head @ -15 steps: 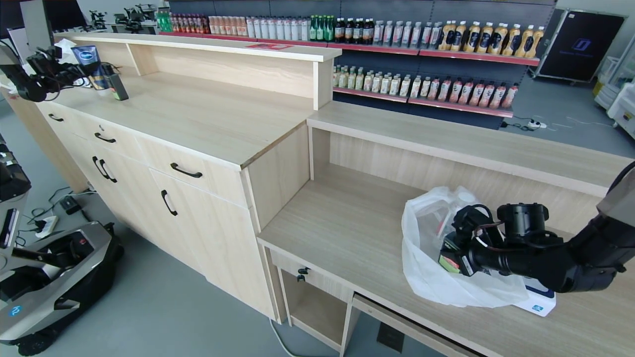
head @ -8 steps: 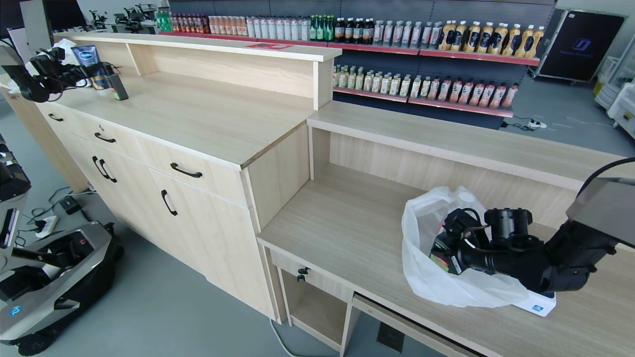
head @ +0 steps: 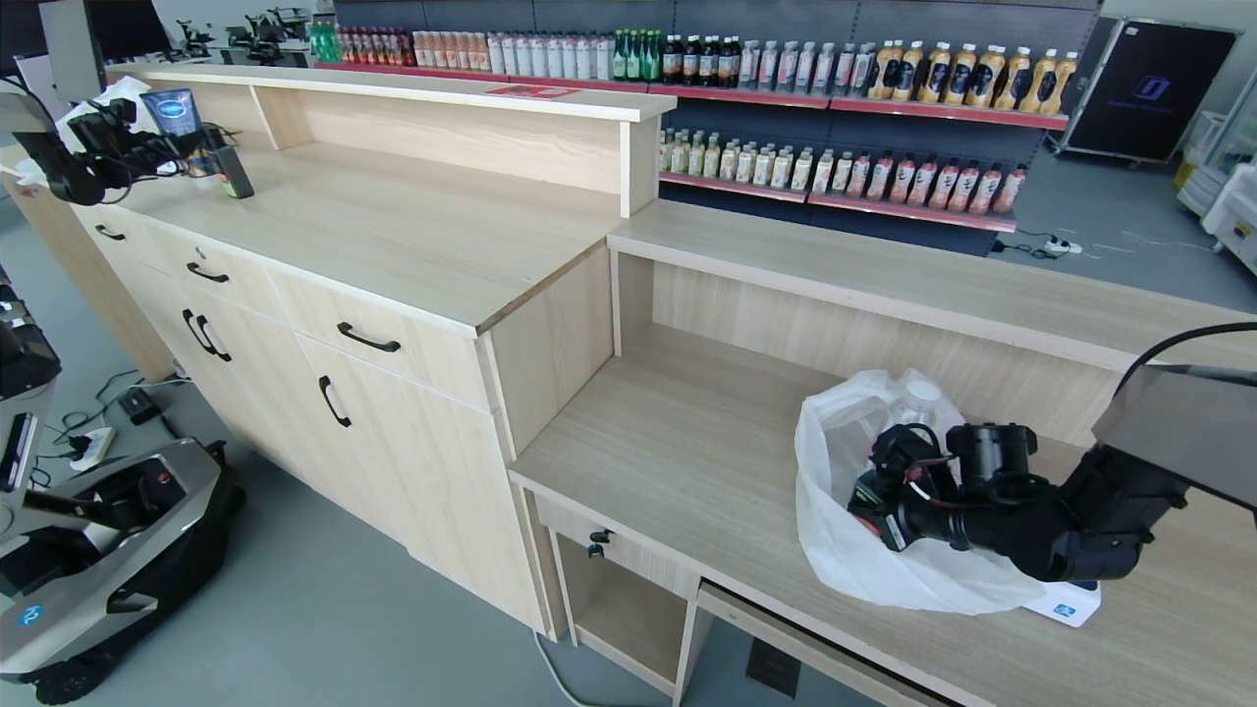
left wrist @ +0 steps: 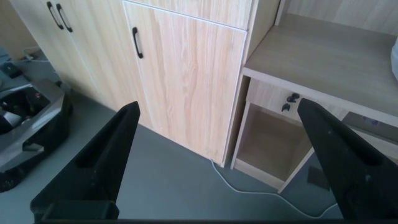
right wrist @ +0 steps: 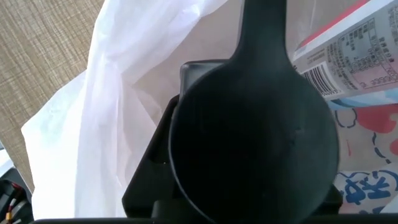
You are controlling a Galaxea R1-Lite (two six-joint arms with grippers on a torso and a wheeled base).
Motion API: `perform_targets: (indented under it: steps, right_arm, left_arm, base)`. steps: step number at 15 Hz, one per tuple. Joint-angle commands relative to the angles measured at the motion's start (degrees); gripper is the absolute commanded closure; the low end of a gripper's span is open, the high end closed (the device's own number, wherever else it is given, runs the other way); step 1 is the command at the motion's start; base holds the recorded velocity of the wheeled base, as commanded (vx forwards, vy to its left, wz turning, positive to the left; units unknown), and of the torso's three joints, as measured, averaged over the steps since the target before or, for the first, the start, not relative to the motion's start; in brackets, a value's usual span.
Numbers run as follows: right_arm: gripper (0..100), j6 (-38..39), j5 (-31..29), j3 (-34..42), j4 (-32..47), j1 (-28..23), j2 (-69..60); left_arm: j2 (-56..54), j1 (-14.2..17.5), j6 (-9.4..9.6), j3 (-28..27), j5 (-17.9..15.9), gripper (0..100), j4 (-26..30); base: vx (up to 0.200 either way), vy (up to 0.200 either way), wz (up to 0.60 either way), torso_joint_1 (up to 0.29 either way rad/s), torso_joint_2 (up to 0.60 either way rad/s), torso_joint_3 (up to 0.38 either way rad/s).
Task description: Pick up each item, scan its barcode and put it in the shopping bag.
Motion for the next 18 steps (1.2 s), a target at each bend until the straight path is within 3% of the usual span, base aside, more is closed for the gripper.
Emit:
perform_targets:
  steps: [1, 9, 10, 15, 18]
  right_arm:
    - [100, 0.0, 0.0, -0.1, 0.0, 0.0, 0.9]
    - [100, 0.5, 0.1, 0.3, -0.9, -0.9, 2.5]
    - [0, 0.6, 0.4, 0.2, -0.9, -1.1, 2.6]
    - [0, 1.3, 2.2, 0.2, -0.9, -2.3, 1.0]
    - [0, 3.2, 2.4, 1.8, -0.5, -2.3, -6.6]
  left_arm:
    - [0.0, 0.0, 0.02, 0.0, 0.0, 0, 0.0]
    - [0.0, 0.0, 0.02, 0.0, 0.0, 0, 0.0]
    - [0.0, 0.0, -0.07, 0.0, 0.0, 0, 0.0]
    - [0.0, 0.0, 0.02, 0.0, 0.0, 0, 0.0]
    - [0.0, 0.0, 0.02, 0.0, 0.0, 0, 0.0]
  base:
    - [0.0, 0.0, 0.0, 0.0, 0.0, 0.0]
    - [0.0, 0.0, 0.0, 0.0, 0.0, 0.0]
    - [0.0, 0.0, 0.0, 0.0, 0.0, 0.0]
    - [0.0, 0.0, 0.0, 0.0, 0.0, 0.0]
    - [0.0, 0.0, 0.0, 0.0, 0.0, 0.0]
